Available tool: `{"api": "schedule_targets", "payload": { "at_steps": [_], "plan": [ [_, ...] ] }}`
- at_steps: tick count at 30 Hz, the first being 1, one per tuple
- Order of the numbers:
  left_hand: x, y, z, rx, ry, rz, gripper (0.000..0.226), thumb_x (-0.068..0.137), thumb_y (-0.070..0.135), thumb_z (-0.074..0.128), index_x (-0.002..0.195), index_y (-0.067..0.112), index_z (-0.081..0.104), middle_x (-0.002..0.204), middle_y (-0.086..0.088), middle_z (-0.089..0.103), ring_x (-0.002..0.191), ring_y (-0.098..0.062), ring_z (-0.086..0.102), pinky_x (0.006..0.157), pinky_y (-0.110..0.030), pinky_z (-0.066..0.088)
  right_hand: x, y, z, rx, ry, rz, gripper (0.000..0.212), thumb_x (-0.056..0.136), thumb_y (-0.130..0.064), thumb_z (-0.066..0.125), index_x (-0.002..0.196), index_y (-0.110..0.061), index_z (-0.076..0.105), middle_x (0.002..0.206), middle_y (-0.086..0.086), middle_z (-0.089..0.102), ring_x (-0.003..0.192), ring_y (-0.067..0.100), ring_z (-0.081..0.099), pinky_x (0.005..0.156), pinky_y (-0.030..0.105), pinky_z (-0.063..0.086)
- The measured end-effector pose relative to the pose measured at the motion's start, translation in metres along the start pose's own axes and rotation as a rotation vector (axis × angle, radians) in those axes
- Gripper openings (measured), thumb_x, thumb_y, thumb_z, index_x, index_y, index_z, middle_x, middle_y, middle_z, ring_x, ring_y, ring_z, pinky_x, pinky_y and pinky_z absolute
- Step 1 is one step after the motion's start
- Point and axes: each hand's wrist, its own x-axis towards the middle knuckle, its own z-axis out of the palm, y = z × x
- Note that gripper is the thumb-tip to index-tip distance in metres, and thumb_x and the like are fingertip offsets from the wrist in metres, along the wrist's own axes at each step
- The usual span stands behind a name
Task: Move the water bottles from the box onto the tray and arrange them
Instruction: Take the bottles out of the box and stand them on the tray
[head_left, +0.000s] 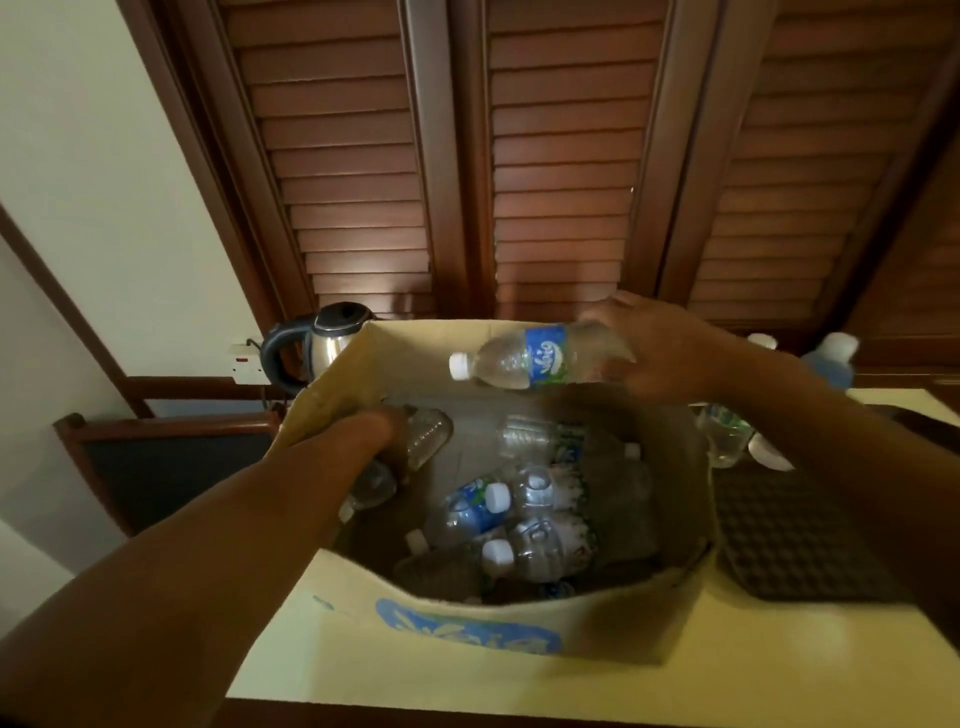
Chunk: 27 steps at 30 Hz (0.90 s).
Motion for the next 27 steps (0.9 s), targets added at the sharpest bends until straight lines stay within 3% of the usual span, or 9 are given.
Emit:
{"api": "schedule_targets", "payload": {
  "at_steps": [2, 5, 8, 10, 12, 15, 20, 23, 27],
  "plan": [
    [0.003, -0.002, -0.008, -0.01, 0.078, 0.024, 0.051, 0.085, 0.023, 0.079, 0.131, 0.017, 0.058, 0.122, -0.001, 0.063, 0.114, -0.023, 0.061, 0.083, -0.027, 0.048, -0.028, 0.011, -0.008, 0.11, 0.136, 0.084, 0.059, 0.092, -0.038, 0.069, 0.141, -0.011, 0.053, 0.128, 0.01, 0.058, 0.112, 0.026, 0.059, 0.085, 0.032, 0.044],
    [-0.005, 0.014, -0.029, -0.004, 0.218, 0.05, 0.049, 0.073, 0.035, 0.084, 0.117, 0.018, 0.068, 0.086, 0.008, 0.062, 0.077, -0.01, 0.061, 0.06, -0.02, 0.046, -0.065, 0.026, -0.01, 0.237, 0.282, 0.148, 0.038, 0.096, -0.027, 0.067, 0.129, -0.007, 0.063, 0.113, 0.009, 0.067, 0.101, 0.023, 0.067, 0.081, 0.037, 0.052],
    [-0.018, 0.033, -0.055, 0.218, 0.459, 0.144, 0.07, 0.058, 0.05, 0.087, 0.121, 0.03, 0.063, 0.096, 0.009, 0.062, 0.086, -0.014, 0.059, 0.074, -0.031, 0.052, -0.099, 0.048, 0.003, 0.645, 0.397, 0.344, 0.034, 0.097, -0.031, 0.065, 0.128, -0.017, 0.06, 0.106, -0.006, 0.07, 0.095, 0.006, 0.069, 0.076, 0.027, 0.053],
    [-0.041, 0.052, -0.081, 0.284, 0.522, 0.221, 0.065, 0.061, 0.049, 0.087, 0.118, 0.03, 0.063, 0.095, 0.006, 0.056, 0.087, -0.017, 0.054, 0.071, -0.032, 0.046, -0.12, 0.067, 0.017, 0.939, 0.444, 0.402, 0.033, 0.099, -0.031, 0.062, 0.129, -0.016, 0.061, 0.112, 0.001, 0.073, 0.103, 0.015, 0.071, 0.086, 0.036, 0.057],
    [-0.064, 0.073, -0.11, 0.329, 0.568, 0.317, 0.057, 0.062, 0.048, 0.088, 0.111, 0.029, 0.066, 0.097, 0.002, 0.062, 0.088, -0.02, 0.058, 0.073, -0.034, 0.05, -0.141, 0.086, 0.032, 1.145, 0.461, 0.391, 0.034, 0.102, -0.029, 0.058, 0.133, -0.016, 0.06, 0.123, 0.004, 0.072, 0.114, 0.021, 0.07, 0.097, 0.049, 0.054],
    [-0.092, 0.112, -0.143, 0.344, 0.615, 0.458, 0.054, 0.059, 0.05, 0.09, 0.104, 0.026, 0.071, 0.091, 0.004, 0.066, 0.078, -0.014, 0.06, 0.073, -0.039, 0.057, -0.171, 0.111, 0.05, 1.372, 0.454, 0.359, 0.036, 0.1, -0.021, 0.056, 0.136, -0.019, 0.059, 0.133, 0.005, 0.067, 0.124, 0.027, 0.064, 0.102, 0.056, 0.049],
    [-0.122, 0.201, -0.162, 0.315, 0.566, 0.641, 0.049, 0.065, 0.054, 0.087, 0.108, 0.039, 0.07, 0.089, 0.02, 0.065, 0.075, 0.001, 0.061, 0.067, -0.027, 0.054, -0.209, 0.155, 0.081, 1.321, 0.405, 0.462, 0.04, 0.091, -0.026, 0.067, 0.131, -0.021, 0.064, 0.127, 0.005, 0.07, 0.119, 0.029, 0.066, 0.104, 0.062, 0.047],
    [-0.124, 0.263, -0.143, 0.209, 0.413, 0.72, 0.042, 0.069, 0.051, 0.085, 0.107, 0.039, 0.071, 0.091, 0.021, 0.067, 0.077, -0.001, 0.067, 0.066, -0.03, 0.059, -0.227, 0.177, 0.095, 1.166, 0.424, 0.529, 0.058, 0.076, -0.04, 0.08, 0.129, -0.023, 0.062, 0.12, 0.0, 0.073, 0.111, 0.021, 0.07, 0.098, 0.051, 0.054],
    [-0.099, 0.332, -0.092, 0.203, 0.341, 0.746, 0.04, 0.065, 0.051, 0.087, 0.098, 0.032, 0.075, 0.087, 0.02, 0.067, 0.077, 0.001, 0.062, 0.068, -0.026, 0.054, -0.24, 0.201, 0.12, 1.007, 0.405, 0.617, 0.056, 0.082, -0.024, 0.083, 0.131, -0.02, 0.056, 0.118, -0.003, 0.068, 0.107, 0.017, 0.067, 0.085, 0.035, 0.057]
  ]
}}
